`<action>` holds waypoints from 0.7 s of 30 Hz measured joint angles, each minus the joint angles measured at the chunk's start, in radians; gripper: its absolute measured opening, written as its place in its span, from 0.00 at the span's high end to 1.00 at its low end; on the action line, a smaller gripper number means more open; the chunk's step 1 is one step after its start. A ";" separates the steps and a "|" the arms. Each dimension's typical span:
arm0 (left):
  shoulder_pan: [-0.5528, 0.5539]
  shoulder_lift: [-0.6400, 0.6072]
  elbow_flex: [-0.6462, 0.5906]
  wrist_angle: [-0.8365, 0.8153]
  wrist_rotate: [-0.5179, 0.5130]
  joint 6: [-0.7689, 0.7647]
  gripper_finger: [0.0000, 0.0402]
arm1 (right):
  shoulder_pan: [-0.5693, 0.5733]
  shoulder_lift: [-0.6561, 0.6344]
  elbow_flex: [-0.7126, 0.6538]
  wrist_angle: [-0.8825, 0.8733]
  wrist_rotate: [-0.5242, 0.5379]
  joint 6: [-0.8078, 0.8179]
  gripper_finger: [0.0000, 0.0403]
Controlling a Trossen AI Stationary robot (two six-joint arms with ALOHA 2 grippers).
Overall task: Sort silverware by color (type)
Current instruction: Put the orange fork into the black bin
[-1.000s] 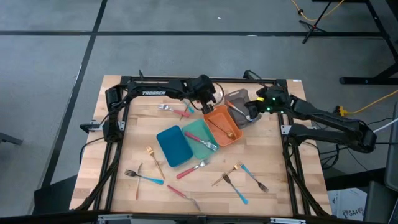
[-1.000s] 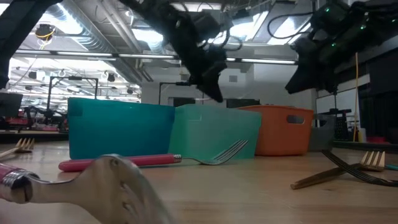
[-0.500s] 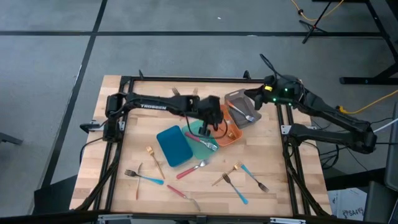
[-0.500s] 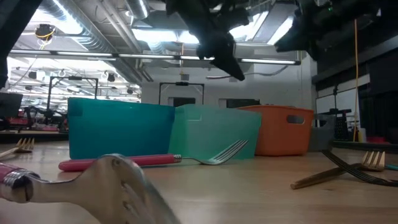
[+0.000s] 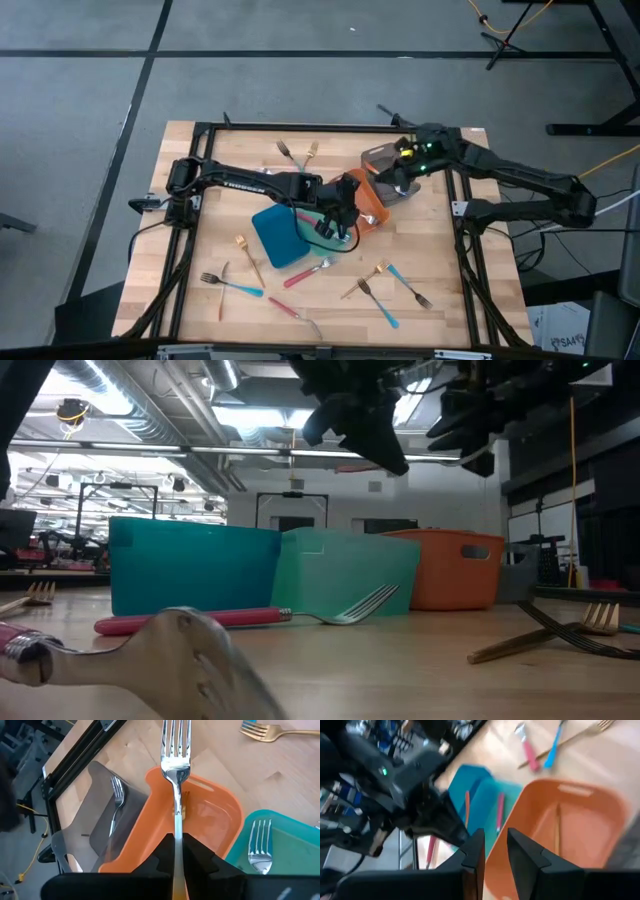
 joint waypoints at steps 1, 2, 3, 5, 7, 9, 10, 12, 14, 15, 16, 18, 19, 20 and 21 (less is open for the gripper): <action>-0.003 0.000 0.000 0.000 0.000 0.000 0.97 | 0.020 0.016 0.000 0.001 0.001 0.000 0.82; -0.007 0.000 0.000 0.000 0.000 0.000 0.97 | 0.041 0.033 0.000 0.000 0.005 0.000 0.82; -0.009 0.000 0.000 0.000 0.000 0.000 0.97 | 0.060 0.048 0.000 0.001 0.016 0.000 0.82; -0.013 0.000 0.000 0.000 0.000 0.000 0.97 | 0.096 0.076 0.000 0.005 0.044 0.000 0.82; -0.017 0.000 0.000 0.000 0.000 0.000 0.97 | 0.129 0.103 0.000 0.021 0.061 0.000 0.82; -0.019 0.000 0.000 0.000 0.000 0.000 0.97 | 0.156 0.127 -0.001 0.034 0.061 -0.001 0.82; -0.020 0.000 0.000 0.000 0.000 0.000 0.97 | 0.170 0.137 -0.001 0.048 0.062 -0.002 0.82; -0.022 0.000 0.000 0.000 0.000 0.000 0.97 | 0.198 0.157 -0.001 0.083 0.062 -0.002 0.82; -0.022 0.000 0.000 0.000 0.000 0.000 0.97 | 0.223 0.174 -0.001 0.104 0.062 -0.003 0.82; -0.022 0.000 0.000 0.000 -0.001 0.000 0.97 | 0.234 0.182 -0.001 0.119 0.062 -0.003 0.82; -0.021 0.000 0.000 0.000 -0.001 0.000 0.97 | 0.245 0.187 -0.001 0.130 0.062 -0.003 0.82; -0.021 0.000 0.000 0.000 -0.006 0.000 0.97 | 0.263 0.197 -0.001 0.133 0.061 -0.003 0.82; -0.021 0.000 0.000 0.000 -0.016 0.000 0.97 | 0.271 0.198 -0.001 0.132 0.062 -0.003 0.82; -0.021 0.000 0.000 0.000 -0.023 0.000 0.97 | 0.278 0.199 -0.001 0.130 0.063 -0.003 0.82; -0.021 0.000 0.000 0.000 -0.026 0.000 0.97 | 0.283 0.199 -0.001 0.128 0.063 -0.003 0.82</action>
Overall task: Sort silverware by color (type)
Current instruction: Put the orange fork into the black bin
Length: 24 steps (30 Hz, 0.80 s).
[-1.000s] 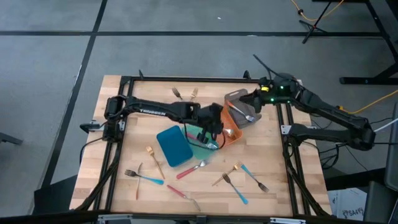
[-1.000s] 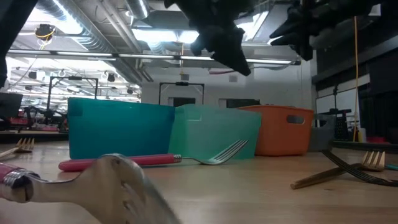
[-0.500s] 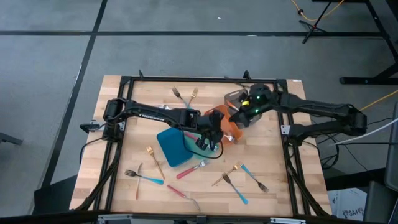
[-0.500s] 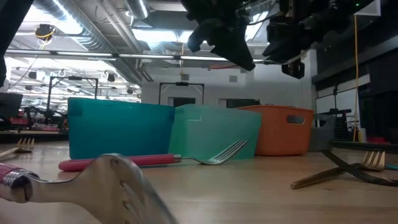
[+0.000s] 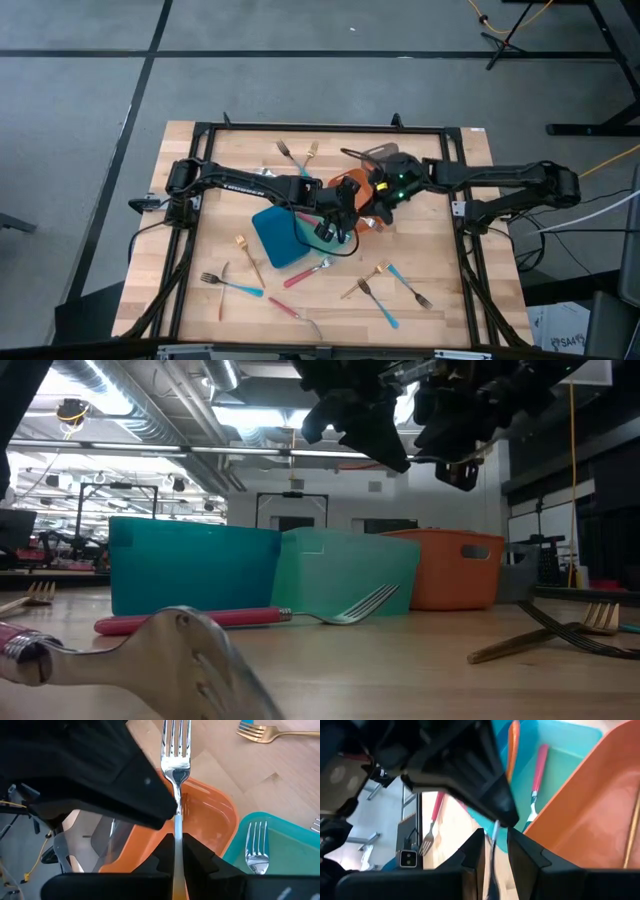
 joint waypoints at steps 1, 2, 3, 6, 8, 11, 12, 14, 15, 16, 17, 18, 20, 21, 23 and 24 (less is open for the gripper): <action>0.000 0.000 0.000 0.000 -0.001 0.000 0.97 | 0.007 -0.001 0.000 0.001 0.000 0.000 0.82; 0.000 0.000 0.000 0.000 0.000 0.000 0.97 | 0.014 -0.001 0.000 0.002 0.000 0.000 0.82; 0.000 0.000 0.000 0.000 -0.001 0.000 0.97 | 0.019 -0.001 0.000 0.001 0.000 0.000 0.82; -0.001 0.000 0.000 0.001 0.000 0.000 0.97 | 0.036 -0.001 0.000 0.000 0.005 0.000 0.82; -0.002 0.000 0.000 0.001 0.001 0.000 0.97 | 0.046 -0.001 0.000 -0.001 0.017 0.000 0.82; -0.008 0.000 0.000 0.006 -0.007 0.000 0.97 | 0.059 -0.001 0.000 0.000 0.043 0.000 0.82; -0.009 0.000 0.000 0.009 -0.013 0.001 0.97 | 0.061 -0.001 0.000 -0.001 0.044 -0.001 0.82; -0.011 0.000 0.000 0.015 -0.015 0.001 0.97 | 0.063 -0.001 0.000 -0.001 0.043 0.000 0.82; -0.011 0.000 0.000 0.015 -0.017 0.000 0.97 | 0.067 -0.001 0.000 -0.001 0.044 -0.001 0.82; -0.010 0.000 0.000 0.015 -0.015 0.001 0.97 | 0.068 -0.001 0.000 -0.001 0.046 0.000 0.82; -0.010 0.000 0.000 0.015 -0.018 0.000 0.97 | 0.067 -0.001 0.000 -0.002 0.046 0.000 0.82; -0.010 0.000 0.000 0.015 -0.018 0.000 0.97 | 0.068 -0.001 0.000 -0.003 0.043 0.000 0.82; -0.010 0.000 0.000 0.017 -0.015 0.000 0.97 | 0.079 -0.001 0.000 -0.004 0.046 0.000 0.82; -0.010 0.000 0.000 0.017 -0.014 0.001 0.97 | 0.080 -0.001 0.000 -0.005 0.049 0.000 0.82; -0.011 0.000 0.000 0.017 -0.014 0.001 0.97 | 0.083 -0.001 0.000 -0.005 0.046 0.000 0.82; -0.011 0.000 0.000 0.017 -0.014 0.001 0.97 | 0.087 -0.001 0.000 -0.005 0.050 0.000 0.82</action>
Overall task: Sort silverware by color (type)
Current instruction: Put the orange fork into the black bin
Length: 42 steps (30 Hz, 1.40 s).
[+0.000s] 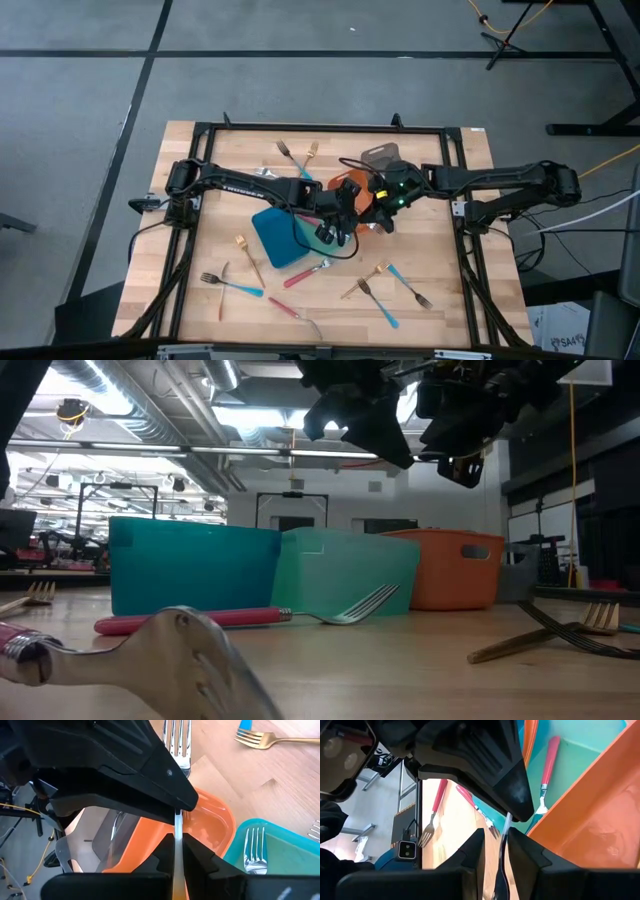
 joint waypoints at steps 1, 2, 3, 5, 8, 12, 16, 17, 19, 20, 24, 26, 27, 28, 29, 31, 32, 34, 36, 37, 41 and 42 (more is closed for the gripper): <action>0.000 0.000 0.000 0.000 0.001 0.000 0.97 | 0.000 0.000 0.000 0.000 0.002 0.000 0.82; 0.000 0.000 0.000 0.000 0.001 0.000 0.97 | 0.000 0.000 0.000 0.000 0.005 0.000 0.82; 0.000 0.000 0.000 0.000 0.004 0.000 0.97 | 0.000 0.000 0.000 0.000 0.006 0.000 0.82; 0.000 0.000 0.000 0.000 0.003 0.000 0.97 | 0.001 0.000 0.000 0.000 0.005 0.000 0.82; 0.001 0.000 0.000 0.000 0.001 0.000 0.97 | 0.000 0.000 0.000 0.000 0.005 0.000 0.82; 0.001 0.000 0.000 0.000 0.001 -0.001 0.97 | 0.000 0.000 0.000 -0.001 0.006 0.000 0.87; 0.001 0.000 0.000 0.010 0.001 -0.001 0.97 | 0.000 0.000 0.000 -0.006 0.020 0.000 0.96; 0.001 0.000 -0.001 0.012 0.001 0.000 0.97 | 0.000 0.000 0.000 -0.007 0.023 0.000 0.98; 0.001 0.000 -0.001 0.014 -0.003 0.000 0.97 | -0.002 -0.001 0.000 -0.007 0.025 0.001 0.99; 0.001 0.000 -0.001 0.014 -0.004 0.000 0.97 | -0.002 -0.001 0.000 -0.007 0.026 0.001 0.99; 0.001 0.000 -0.001 0.015 -0.004 0.000 0.97 | -0.002 -0.001 0.000 -0.006 0.026 0.001 0.99; 0.001 0.000 -0.001 0.015 -0.005 -0.001 0.97 | -0.002 -0.001 0.000 -0.006 0.027 0.001 0.99; 0.001 0.000 -0.001 0.015 -0.005 -0.002 0.96 | -0.002 -0.001 0.000 -0.006 0.030 0.001 0.99; 0.001 0.000 -0.001 0.014 -0.007 -0.005 0.96 | -0.002 -0.001 0.000 -0.006 0.036 0.001 0.99; 0.001 0.000 -0.001 0.014 -0.007 -0.005 0.96 | -0.002 -0.001 0.000 -0.006 0.040 0.001 0.99; 0.001 0.000 -0.001 0.015 -0.008 -0.005 0.94 | -0.002 -0.001 0.000 -0.005 0.043 0.001 1.00; 0.002 0.000 -0.001 0.018 -0.008 -0.006 0.92 | -0.002 -0.001 0.000 -0.001 0.045 0.000 1.00; 0.002 0.000 -0.001 0.031 -0.008 -0.008 0.90 | -0.002 -0.001 0.000 0.010 0.047 -0.001 1.00; 0.002 0.000 -0.001 0.031 -0.007 -0.008 0.88 | -0.002 -0.001 0.000 0.009 0.048 -0.001 1.00; 0.002 0.000 -0.001 0.031 -0.008 -0.008 0.87 | -0.002 -0.001 0.000 0.009 0.047 -0.001 1.00; 0.002 0.000 -0.001 0.030 -0.008 -0.008 0.83 | -0.001 -0.001 0.000 0.008 0.050 0.000 1.00; 0.002 0.000 -0.001 0.029 -0.009 -0.008 0.82 | -0.001 -0.001 0.000 0.007 0.054 0.000 1.00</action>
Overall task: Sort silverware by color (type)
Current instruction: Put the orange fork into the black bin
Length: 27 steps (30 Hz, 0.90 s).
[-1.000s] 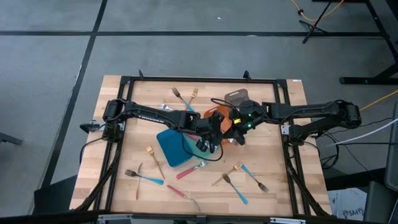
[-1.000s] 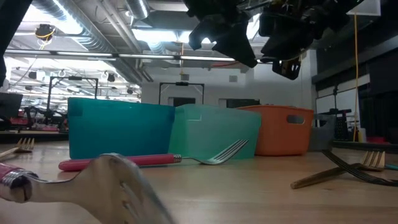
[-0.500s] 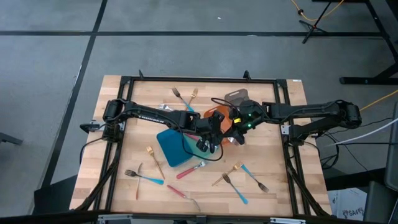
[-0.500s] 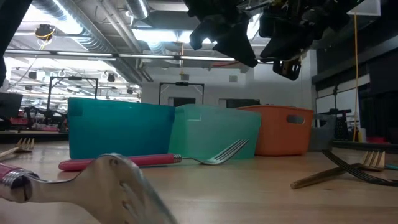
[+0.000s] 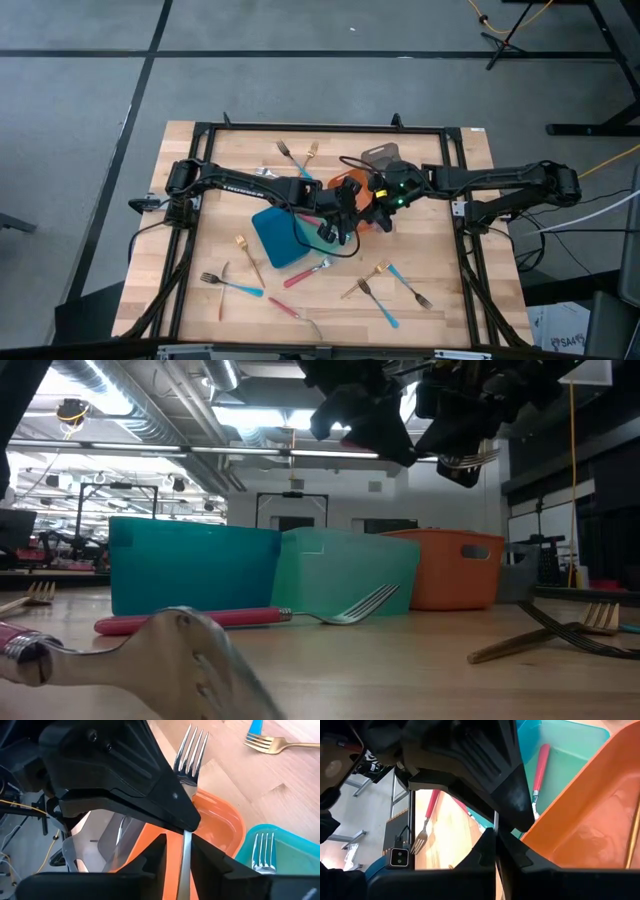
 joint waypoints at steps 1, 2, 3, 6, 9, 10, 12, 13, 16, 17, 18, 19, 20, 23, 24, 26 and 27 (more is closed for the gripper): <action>0.000 0.000 0.000 -0.001 -0.001 0.000 0.81 | 0.000 0.000 0.000 -0.002 0.004 0.000 1.00; 0.000 0.000 0.000 -0.002 -0.002 0.000 0.81 | 0.000 0.000 0.000 -0.003 0.009 0.000 1.00; 0.000 0.000 0.000 -0.003 -0.002 0.000 0.80 | 0.000 0.000 0.000 -0.004 0.012 0.000 1.00; 0.000 0.000 0.000 -0.005 -0.001 -0.013 0.80 | 0.000 0.000 0.000 -0.006 0.020 0.002 1.00; 0.000 0.000 0.000 -0.006 0.000 -0.027 0.80 | 0.000 0.000 0.000 -0.006 0.027 0.008 1.00; 0.000 0.000 0.000 -0.005 0.000 -0.027 0.80 | 0.000 0.000 0.000 -0.007 0.033 0.008 1.00; 0.000 0.000 0.000 -0.006 0.000 -0.028 0.80 | 0.000 0.000 0.000 -0.007 0.035 0.009 1.00; 0.000 0.000 0.000 -0.006 -0.005 -0.028 0.80 | -0.001 0.000 0.000 -0.007 0.035 0.009 1.00; -0.001 0.000 0.000 -0.008 -0.050 -0.028 0.79 | -0.014 0.000 0.000 -0.009 0.044 0.009 1.00; -0.001 0.000 0.000 -0.008 -0.064 -0.028 0.79 | -0.020 0.000 0.000 -0.012 0.042 0.009 1.00; -0.001 0.000 0.000 -0.008 -0.072 -0.028 0.79 | -0.029 0.000 0.000 -0.016 0.043 0.009 1.00; 0.000 0.000 0.000 -0.008 -0.074 -0.027 0.79 | -0.040 0.000 0.000 -0.020 0.043 0.009 1.00; 0.000 0.000 0.000 -0.008 -0.074 -0.027 0.79 | -0.049 0.000 0.000 -0.023 0.043 0.009 1.00; 0.000 0.000 0.000 -0.010 -0.076 -0.027 0.79 | -0.080 0.000 0.000 -0.042 0.042 0.009 1.00; 0.000 0.000 0.000 -0.010 -0.076 -0.027 0.79 | -0.090 0.000 0.000 -0.051 0.043 0.009 1.00; 0.000 0.000 0.000 -0.010 -0.076 -0.027 0.79 | -0.109 0.000 0.000 -0.070 0.043 0.002 1.00; -0.001 0.000 0.000 -0.010 -0.076 -0.027 0.79 | -0.118 0.000 0.000 -0.080 0.046 -0.002 1.00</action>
